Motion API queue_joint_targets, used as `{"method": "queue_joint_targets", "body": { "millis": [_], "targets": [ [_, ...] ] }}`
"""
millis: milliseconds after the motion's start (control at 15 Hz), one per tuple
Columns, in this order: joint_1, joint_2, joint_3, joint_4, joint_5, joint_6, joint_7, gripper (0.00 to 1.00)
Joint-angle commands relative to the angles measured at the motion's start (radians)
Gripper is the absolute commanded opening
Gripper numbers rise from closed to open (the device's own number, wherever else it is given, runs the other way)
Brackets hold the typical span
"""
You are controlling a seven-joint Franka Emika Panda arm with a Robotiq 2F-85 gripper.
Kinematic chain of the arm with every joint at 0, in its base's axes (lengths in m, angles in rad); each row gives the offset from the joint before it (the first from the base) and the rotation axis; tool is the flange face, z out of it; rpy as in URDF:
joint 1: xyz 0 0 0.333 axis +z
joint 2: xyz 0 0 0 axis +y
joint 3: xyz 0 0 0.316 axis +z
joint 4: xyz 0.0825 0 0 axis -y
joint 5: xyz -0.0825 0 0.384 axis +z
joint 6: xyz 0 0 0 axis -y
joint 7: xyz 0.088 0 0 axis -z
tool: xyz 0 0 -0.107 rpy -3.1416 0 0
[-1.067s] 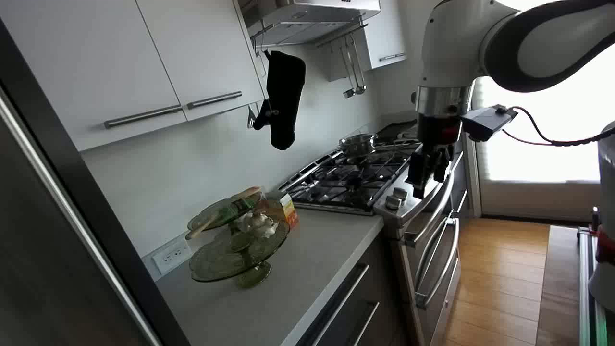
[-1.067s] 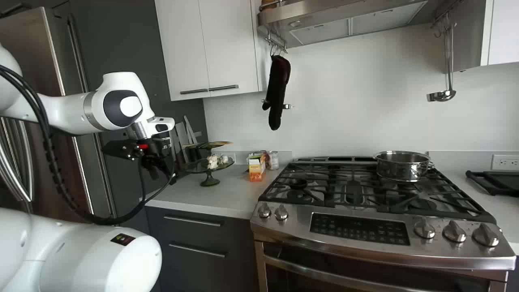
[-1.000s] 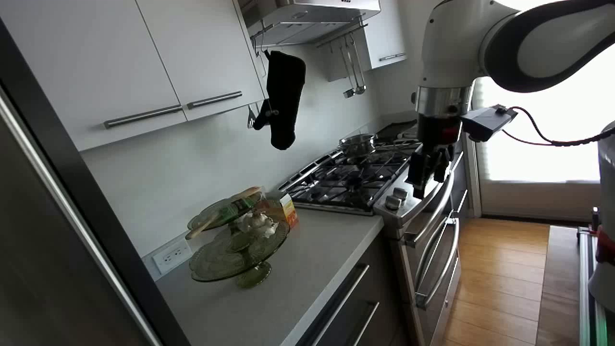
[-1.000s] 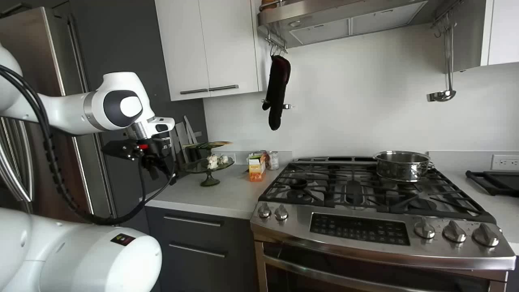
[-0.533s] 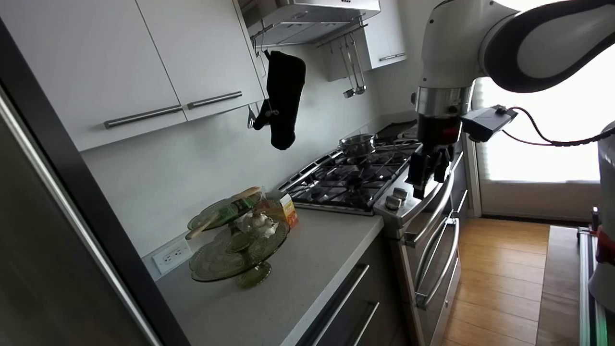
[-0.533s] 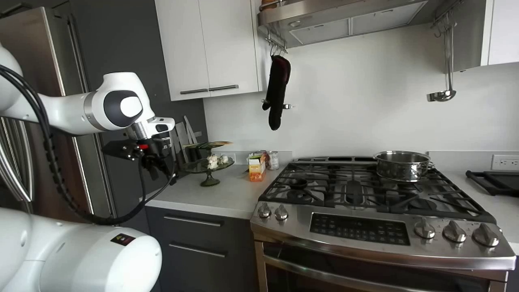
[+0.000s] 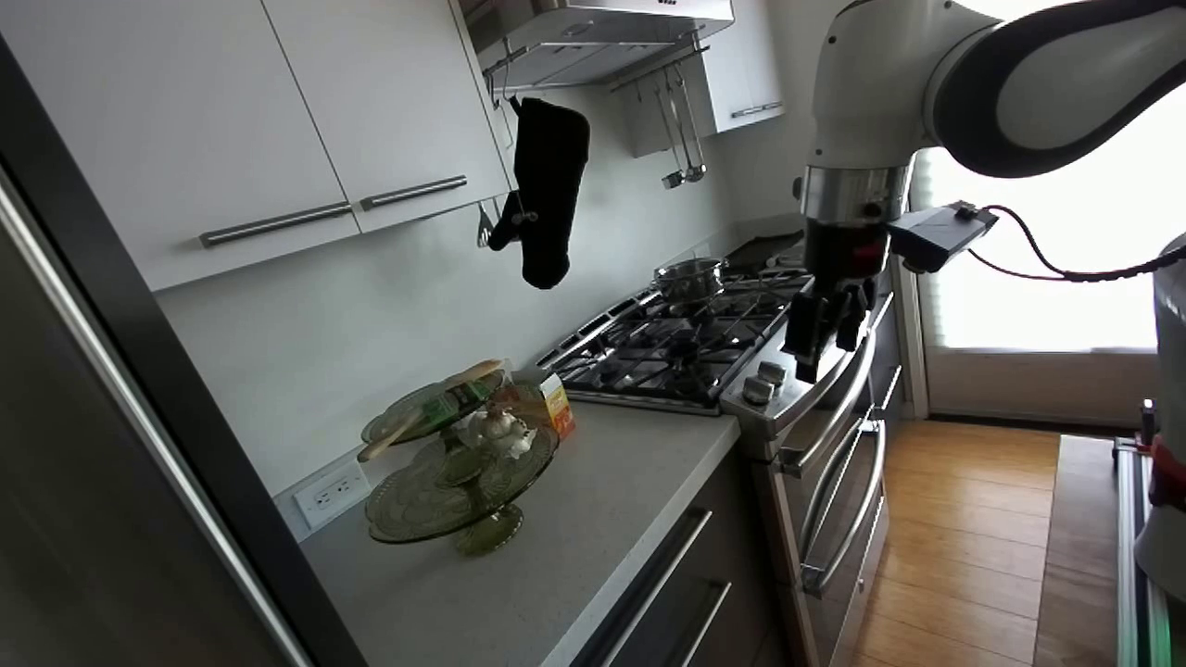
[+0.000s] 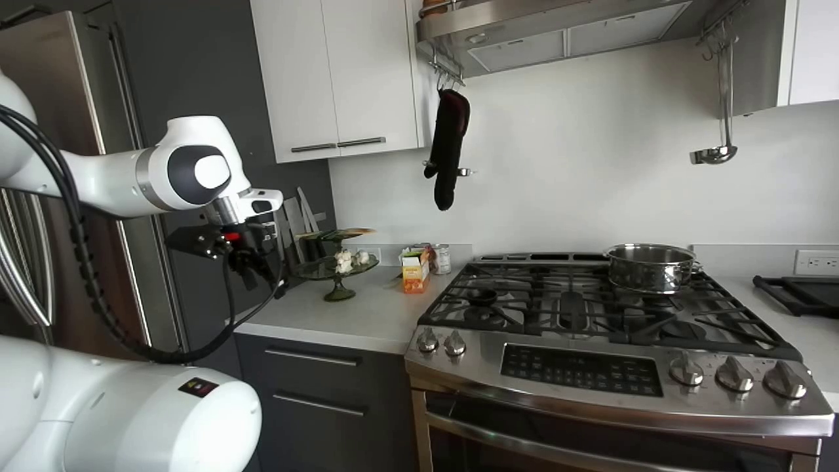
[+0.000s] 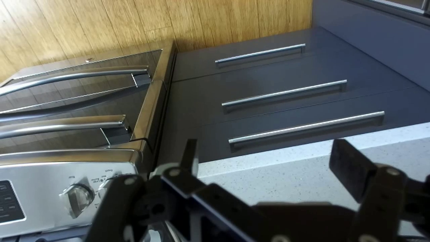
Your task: Place the small black pan on the back right plate of the stove
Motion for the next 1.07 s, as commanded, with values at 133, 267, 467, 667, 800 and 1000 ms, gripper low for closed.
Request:
{"method": "queue_joint_targets", "body": {
  "millis": [133,267,467,667,800,1000],
  "targets": [
    [-0.127,0.095,-0.007,0.055,0.002,0.025,0.167,1.00],
    [-0.179,0.142,-0.007,0.079,-0.007,0.029,0.232,1.00],
    [-0.249,0.226,-0.016,0.111,-0.028,0.085,0.331,1.00],
    [-0.303,0.319,-0.037,0.157,-0.068,0.146,0.409,1.00],
    [-0.330,0.393,-0.051,0.201,-0.113,0.175,0.456,1.00],
    [-0.348,0.500,-0.081,0.275,-0.197,0.201,0.501,1.00]
  ]
}}
